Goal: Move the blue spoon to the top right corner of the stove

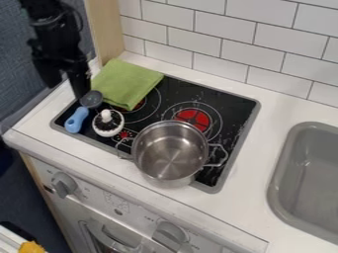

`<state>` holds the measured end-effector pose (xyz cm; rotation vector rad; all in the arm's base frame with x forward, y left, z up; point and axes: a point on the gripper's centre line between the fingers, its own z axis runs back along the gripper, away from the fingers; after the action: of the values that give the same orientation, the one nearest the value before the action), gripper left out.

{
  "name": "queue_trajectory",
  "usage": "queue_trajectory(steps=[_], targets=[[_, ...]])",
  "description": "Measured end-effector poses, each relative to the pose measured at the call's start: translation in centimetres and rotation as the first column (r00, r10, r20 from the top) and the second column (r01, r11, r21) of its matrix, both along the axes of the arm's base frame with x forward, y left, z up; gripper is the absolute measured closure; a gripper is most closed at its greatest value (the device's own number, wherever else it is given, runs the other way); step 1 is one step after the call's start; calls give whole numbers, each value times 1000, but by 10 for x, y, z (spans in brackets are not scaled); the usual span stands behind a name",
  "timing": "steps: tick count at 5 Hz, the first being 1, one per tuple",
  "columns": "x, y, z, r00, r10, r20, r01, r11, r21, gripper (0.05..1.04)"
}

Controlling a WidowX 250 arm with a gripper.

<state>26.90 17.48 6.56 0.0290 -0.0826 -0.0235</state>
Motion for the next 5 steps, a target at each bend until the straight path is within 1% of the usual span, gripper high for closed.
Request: queue_trajectory(steps=[1, 2, 3, 4, 5], targets=[[-12, 2, -13, 999, -30, -17, 30, 999, 22, 84], [-20, 1, -31, 998, -37, -55, 39, 999, 33, 84], [-18, -4, -43, 995, -48, -85, 53, 998, 47, 84], [-15, -6, -53, 993, -31, -115, 37, 998, 50, 84], [-11, -2, -57, 992, -7, -128, 15, 998, 60, 133]])
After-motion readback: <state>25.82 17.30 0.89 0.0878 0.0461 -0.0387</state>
